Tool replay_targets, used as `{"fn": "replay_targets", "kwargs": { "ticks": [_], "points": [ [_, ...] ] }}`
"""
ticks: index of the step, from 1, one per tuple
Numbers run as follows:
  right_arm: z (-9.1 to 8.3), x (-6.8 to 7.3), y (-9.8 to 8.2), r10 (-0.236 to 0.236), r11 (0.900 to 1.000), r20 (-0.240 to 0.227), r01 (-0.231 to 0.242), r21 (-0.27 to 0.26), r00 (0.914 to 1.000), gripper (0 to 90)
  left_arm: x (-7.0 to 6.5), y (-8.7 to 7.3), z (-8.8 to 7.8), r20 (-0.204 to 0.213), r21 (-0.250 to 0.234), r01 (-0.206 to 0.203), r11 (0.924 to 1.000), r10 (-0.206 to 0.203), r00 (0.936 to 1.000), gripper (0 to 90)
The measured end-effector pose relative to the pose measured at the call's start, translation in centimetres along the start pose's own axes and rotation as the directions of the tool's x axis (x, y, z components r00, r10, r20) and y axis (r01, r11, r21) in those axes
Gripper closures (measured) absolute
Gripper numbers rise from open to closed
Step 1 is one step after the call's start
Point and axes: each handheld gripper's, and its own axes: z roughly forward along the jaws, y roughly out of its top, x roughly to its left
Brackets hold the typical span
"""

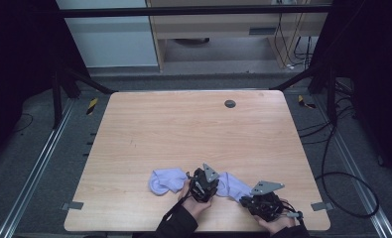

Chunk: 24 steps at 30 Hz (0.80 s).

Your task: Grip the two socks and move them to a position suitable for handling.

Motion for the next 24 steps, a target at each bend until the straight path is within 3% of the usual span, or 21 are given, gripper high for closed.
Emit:
{"fn": "replay_targets", "kwargs": {
  "ticks": [2,5,6,10,11,12,16,20,23,24],
  "points": [
    [-0.2,0.0,0.0,0.005,1.000,-0.001,-0.005,-0.010,1.0000,84.1,0.0,0.0,0.0,0.001,0.001,-0.003,1.0000,0.003,1.0000,84.0],
    [-1.1,-0.4,0.3,0.035,0.996,-0.001,-0.035,-0.081,0.9994,84.1,0.0,0.0,0.0,0.003,0.002,-0.004,1.0000,0.004,1.0000,86.2],
    [-1.1,-0.4,0.3,0.035,0.996,-0.001,-0.035,-0.081,0.9994,84.1,0.0,0.0,0.0,0.003,0.002,-0.004,1.0000,0.004,1.0000,86.5],
    [-2.0,-0.9,0.6,0.078,0.984,0.017,-0.074,-0.160,0.9968,84.1,-0.1,0.0,-0.1,0.001,0.003,-0.007,1.0000,0.007,1.0000,87.4],
    [-2.3,-1.2,0.8,0.115,0.975,0.024,-0.108,-0.191,0.9931,84.0,-0.1,0.0,-0.1,0.001,0.003,-0.007,1.0000,0.007,1.0000,87.9],
    [-2.3,-1.2,0.8,0.115,0.975,0.024,-0.108,-0.191,0.9931,84.0,-0.1,0.0,-0.1,0.001,0.003,-0.008,1.0000,0.008,1.0000,87.9],
    [-2.5,-2.4,1.2,0.190,0.955,0.051,-0.173,-0.243,0.9804,84.1,-0.1,0.1,0.0,0.002,0.004,-0.013,0.9999,0.013,0.9999,88.3],
    [-2.3,-3.3,1.5,0.225,0.947,0.089,-0.196,-0.254,0.9703,84.1,-0.1,0.0,0.0,0.007,0.006,-0.014,0.9999,0.014,0.9999,88.5],
    [-2.1,-3.7,1.6,0.236,0.947,0.111,-0.202,-0.251,0.9655,83.9,-0.1,0.0,0.0,0.007,0.008,-0.018,0.9998,0.018,0.9998,88.5],
    [-2.0,-4.2,1.7,0.248,0.945,0.128,-0.210,-0.252,0.9603,83.7,-0.1,0.0,0.0,0.009,0.009,-0.017,0.9998,0.017,0.9998,88.5]
  ]
}}
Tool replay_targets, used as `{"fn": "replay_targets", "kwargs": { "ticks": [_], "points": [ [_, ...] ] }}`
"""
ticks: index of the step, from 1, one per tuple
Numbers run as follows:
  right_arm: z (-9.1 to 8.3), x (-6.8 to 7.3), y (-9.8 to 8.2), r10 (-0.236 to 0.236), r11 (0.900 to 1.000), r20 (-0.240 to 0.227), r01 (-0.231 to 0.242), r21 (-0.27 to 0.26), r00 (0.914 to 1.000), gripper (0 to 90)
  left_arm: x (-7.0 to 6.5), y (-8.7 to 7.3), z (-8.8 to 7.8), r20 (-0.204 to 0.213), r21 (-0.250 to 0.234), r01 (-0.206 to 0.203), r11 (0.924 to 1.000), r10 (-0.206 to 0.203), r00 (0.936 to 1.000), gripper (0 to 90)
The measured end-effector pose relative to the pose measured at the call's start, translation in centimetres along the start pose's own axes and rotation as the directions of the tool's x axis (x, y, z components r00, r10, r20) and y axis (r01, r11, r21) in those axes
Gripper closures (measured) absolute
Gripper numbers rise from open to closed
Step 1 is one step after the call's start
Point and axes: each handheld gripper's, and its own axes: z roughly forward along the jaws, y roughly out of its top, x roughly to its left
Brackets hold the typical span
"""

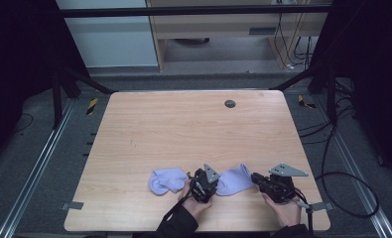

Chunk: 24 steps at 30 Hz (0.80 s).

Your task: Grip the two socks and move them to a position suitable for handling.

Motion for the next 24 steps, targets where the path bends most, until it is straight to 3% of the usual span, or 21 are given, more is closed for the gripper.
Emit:
{"fn": "replay_targets", "kwargs": {
  "ticks": [3,11,14,20,22,24],
  "points": [
    [0.3,-0.8,0.1,0.016,1.000,0.024,-0.016,0.006,0.9996,83.3,0.0,0.0,0.0,-0.001,-0.002,-0.001,1.0000,0.001,1.0000,88.5],
    [1.2,-2.1,0.5,0.004,1.000,0.090,-0.006,0.018,0.9959,81.1,0.0,0.0,0.0,-0.004,-0.005,0.001,1.0000,-0.001,1.0000,87.4],
    [1.8,-2.7,0.5,-0.024,0.999,0.136,0.021,0.026,0.9904,75.3,0.0,0.0,0.0,-0.006,-0.008,0.005,1.0000,-0.005,1.0000,80.1],
    [1.0,-3.1,0.8,-0.041,0.999,0.167,0.040,0.011,0.9850,67.5,0.1,0.1,-0.3,-0.012,-0.032,0.020,0.9993,-0.020,0.9997,67.9],
    [0.8,-3.3,0.7,-0.036,0.999,0.169,0.032,0.024,0.9850,67.2,0.1,0.1,-0.4,-0.018,-0.034,0.022,0.9992,-0.023,0.9996,64.5],
    [1.2,-3.7,0.2,-0.034,0.997,0.166,0.022,0.070,0.9856,66.9,0.1,0.1,-0.3,-0.016,-0.028,0.024,0.9993,-0.024,0.9996,64.7]
  ]
}}
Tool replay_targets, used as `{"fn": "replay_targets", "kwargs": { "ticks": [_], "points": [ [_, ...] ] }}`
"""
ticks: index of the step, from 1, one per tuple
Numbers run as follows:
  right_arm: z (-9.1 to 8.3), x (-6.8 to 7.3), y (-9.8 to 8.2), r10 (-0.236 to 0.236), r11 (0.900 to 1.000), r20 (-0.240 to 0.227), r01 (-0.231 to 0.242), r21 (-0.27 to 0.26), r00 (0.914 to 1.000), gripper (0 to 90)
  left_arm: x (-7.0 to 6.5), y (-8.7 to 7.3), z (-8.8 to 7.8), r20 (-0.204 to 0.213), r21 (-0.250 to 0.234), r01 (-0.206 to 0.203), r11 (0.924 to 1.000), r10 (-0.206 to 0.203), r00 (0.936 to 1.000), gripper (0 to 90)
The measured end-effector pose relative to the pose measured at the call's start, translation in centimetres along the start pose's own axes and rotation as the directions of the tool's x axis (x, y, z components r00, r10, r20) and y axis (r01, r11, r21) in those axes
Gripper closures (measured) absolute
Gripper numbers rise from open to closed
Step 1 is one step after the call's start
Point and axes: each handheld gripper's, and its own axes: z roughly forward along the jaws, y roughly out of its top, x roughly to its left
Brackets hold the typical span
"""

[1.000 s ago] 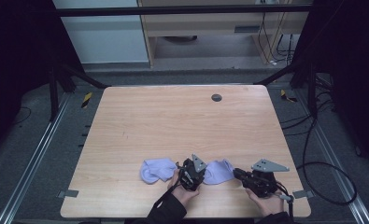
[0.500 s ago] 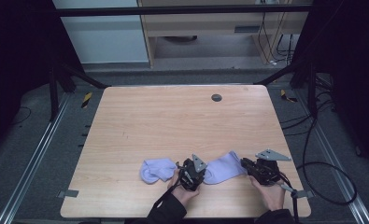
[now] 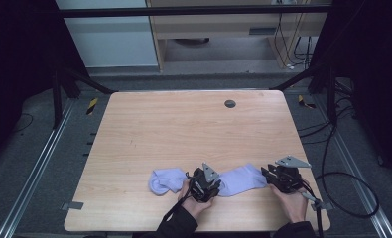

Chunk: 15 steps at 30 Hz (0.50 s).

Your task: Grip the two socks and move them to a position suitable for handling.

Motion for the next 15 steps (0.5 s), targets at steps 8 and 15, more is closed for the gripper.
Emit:
{"fn": "replay_targets", "kwargs": {
  "ticks": [8,15],
  "points": [
    [1.7,0.0,-0.6,-0.018,0.996,-0.006,0.018,0.092,0.9998,70.0,-0.1,-0.1,0.4,0.000,0.026,0.010,0.9996,-0.010,1.0000,73.1],
    [1.6,0.2,-0.5,-0.011,0.993,-0.033,0.015,0.114,0.9994,86.7,0.0,0.1,0.5,0.003,0.035,0.022,0.9991,-0.022,0.9997,87.6]
  ]
}}
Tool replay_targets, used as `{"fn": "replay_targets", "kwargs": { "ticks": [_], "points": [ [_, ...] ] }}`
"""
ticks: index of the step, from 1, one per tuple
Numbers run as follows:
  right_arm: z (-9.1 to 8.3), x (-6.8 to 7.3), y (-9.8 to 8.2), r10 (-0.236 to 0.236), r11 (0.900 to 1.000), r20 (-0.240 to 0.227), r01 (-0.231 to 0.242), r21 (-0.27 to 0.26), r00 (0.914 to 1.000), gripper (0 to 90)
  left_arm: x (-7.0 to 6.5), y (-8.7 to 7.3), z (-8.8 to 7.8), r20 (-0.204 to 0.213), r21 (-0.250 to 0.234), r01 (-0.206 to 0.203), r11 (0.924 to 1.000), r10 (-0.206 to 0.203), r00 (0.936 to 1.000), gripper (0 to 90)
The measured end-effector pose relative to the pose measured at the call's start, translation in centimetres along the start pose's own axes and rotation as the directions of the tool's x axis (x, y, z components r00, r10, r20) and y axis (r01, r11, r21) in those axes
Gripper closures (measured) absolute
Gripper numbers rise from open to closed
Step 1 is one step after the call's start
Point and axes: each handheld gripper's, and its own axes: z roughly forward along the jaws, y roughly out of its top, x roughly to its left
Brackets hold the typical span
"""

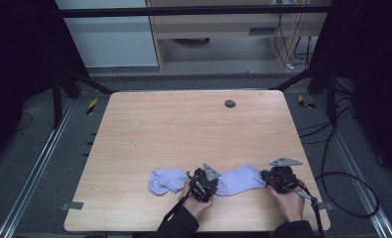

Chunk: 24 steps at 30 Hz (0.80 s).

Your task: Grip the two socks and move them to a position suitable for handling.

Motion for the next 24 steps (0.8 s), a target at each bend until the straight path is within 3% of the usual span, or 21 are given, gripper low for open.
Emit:
{"fn": "replay_targets", "kwargs": {
  "ticks": [8,12,16,20,24],
  "points": [
    [-3.0,0.6,0.2,0.006,0.998,0.019,-0.005,-0.056,0.9998,87.3,0.3,0.7,0.1,0.016,-0.027,0.025,0.9993,-0.025,0.9996,88.8],
    [-3.4,0.1,-0.6,0.038,0.999,0.030,-0.037,-0.023,0.9988,87.1,-0.2,0.9,0.5,0.015,-0.034,0.008,0.9994,-0.008,0.9999,88.5],
    [-3.1,-0.2,-0.9,0.039,0.999,0.046,-0.039,0.010,0.9982,86.8,-0.4,1.0,0.9,0.012,-0.034,-0.016,0.9993,0.016,0.9998,87.9],
    [-2.9,-0.1,-1.1,0.021,1.000,0.076,-0.022,0.008,0.9969,79.8,-0.3,1.1,0.7,0.023,-0.055,-0.027,0.9981,0.028,0.9993,72.4],
    [-3.1,-0.3,-1.2,0.029,0.999,0.068,-0.026,-0.045,0.9972,70.5,0.3,1.3,-0.6,0.031,-0.101,-0.033,0.9944,0.036,0.9989,63.0]
  ]
}}
